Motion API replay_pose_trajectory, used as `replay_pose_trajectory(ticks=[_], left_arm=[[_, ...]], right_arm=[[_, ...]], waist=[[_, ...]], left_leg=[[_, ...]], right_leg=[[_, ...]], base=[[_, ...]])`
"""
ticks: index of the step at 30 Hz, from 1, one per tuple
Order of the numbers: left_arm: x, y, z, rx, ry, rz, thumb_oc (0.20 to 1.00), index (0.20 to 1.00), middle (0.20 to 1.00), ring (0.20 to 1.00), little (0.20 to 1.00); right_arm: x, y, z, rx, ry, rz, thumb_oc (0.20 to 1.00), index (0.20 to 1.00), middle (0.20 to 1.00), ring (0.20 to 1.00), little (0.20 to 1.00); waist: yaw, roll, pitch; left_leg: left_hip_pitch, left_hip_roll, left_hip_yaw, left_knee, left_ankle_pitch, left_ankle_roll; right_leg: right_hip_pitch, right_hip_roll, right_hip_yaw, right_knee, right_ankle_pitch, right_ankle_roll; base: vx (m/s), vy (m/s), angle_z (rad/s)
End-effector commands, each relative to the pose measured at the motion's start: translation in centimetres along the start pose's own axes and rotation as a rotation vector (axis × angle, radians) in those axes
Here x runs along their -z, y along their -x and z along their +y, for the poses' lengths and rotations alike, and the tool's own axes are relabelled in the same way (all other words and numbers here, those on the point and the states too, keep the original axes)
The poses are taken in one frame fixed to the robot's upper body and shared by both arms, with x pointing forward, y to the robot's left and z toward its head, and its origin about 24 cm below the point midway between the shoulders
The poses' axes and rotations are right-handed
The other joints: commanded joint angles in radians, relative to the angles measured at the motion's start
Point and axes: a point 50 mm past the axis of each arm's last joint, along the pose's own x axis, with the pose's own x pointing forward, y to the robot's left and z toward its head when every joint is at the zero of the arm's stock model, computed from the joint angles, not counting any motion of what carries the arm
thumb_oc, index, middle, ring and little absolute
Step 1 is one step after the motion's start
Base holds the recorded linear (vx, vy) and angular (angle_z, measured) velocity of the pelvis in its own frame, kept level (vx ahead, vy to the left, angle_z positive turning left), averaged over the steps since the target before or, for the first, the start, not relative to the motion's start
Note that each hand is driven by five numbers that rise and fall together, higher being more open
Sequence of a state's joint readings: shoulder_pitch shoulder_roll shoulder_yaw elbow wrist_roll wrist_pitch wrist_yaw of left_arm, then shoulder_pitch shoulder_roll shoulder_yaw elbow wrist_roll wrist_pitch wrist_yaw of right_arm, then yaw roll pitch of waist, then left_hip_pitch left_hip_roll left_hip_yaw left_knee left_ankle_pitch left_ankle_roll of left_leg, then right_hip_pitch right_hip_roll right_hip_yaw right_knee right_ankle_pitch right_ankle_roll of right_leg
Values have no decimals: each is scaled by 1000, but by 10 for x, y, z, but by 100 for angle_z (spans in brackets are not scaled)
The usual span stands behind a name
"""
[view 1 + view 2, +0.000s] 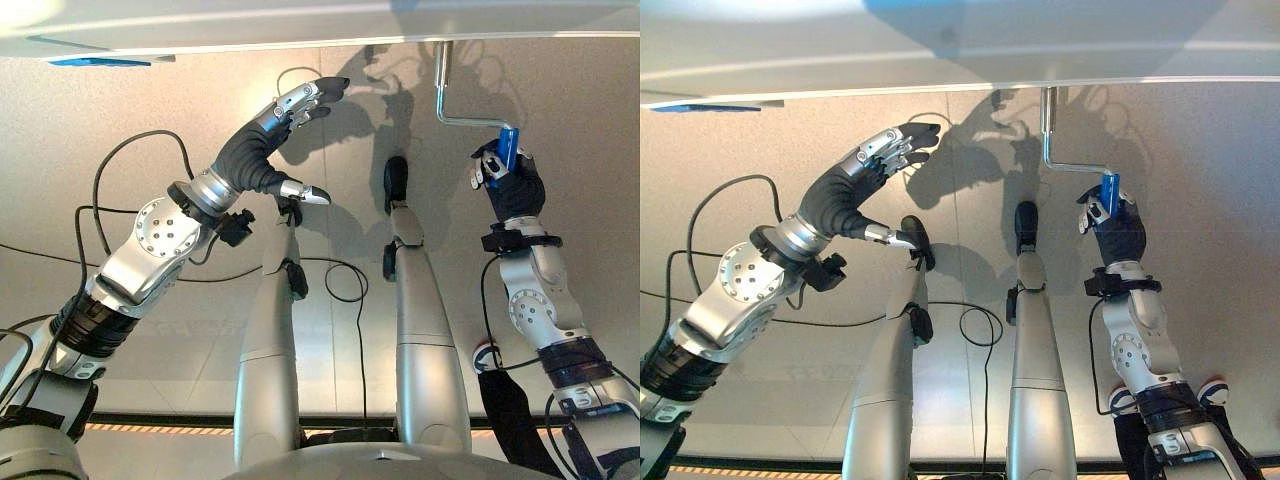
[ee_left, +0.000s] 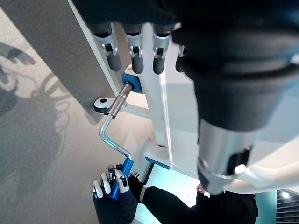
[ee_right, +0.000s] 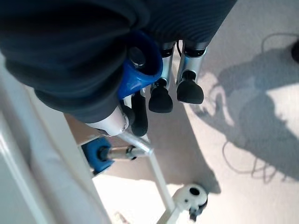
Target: Raise the hospital bed
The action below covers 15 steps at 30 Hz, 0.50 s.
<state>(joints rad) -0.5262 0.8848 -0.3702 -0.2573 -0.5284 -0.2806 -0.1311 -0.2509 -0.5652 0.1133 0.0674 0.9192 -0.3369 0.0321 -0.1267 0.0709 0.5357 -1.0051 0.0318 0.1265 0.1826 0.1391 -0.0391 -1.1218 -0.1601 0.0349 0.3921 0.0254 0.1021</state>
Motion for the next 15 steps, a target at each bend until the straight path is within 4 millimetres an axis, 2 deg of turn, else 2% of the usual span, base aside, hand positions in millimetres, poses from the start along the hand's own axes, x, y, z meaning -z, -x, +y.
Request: replay_pose_trajectory(ticks=[1,9,15], left_arm=[[-28,3,-4,55,2,-139,1000,1000,1000,1000,1000],[-32,-3,-12,80,103,-198,1000,1000,1000,1000,1000],[-31,-13,-22,112,170,-230,1000,1000,1000,1000,1000]], right_arm=[[-70,-12,25,-206,-38,-343,200,200,200,200,200],[-22,-20,101,-622,-164,-53,200,200,200,200,200],[20,-29,138,-798,-48,159,200,200,200,200,200]], waist=[[-32,-18,-16],[-10,-19,-16],[15,-9,-16]], left_leg=[[35,-7,-13,146,-137,-12],[21,-3,-13,149,-125,-14],[22,-3,-13,147,-120,-14]], right_leg=[[71,35,-34,-88,87,68],[64,33,-35,-91,97,65],[63,32,-37,-92,100,63]], base=[[0,0,0],[0,-2,0],[-3,-6,-4]])
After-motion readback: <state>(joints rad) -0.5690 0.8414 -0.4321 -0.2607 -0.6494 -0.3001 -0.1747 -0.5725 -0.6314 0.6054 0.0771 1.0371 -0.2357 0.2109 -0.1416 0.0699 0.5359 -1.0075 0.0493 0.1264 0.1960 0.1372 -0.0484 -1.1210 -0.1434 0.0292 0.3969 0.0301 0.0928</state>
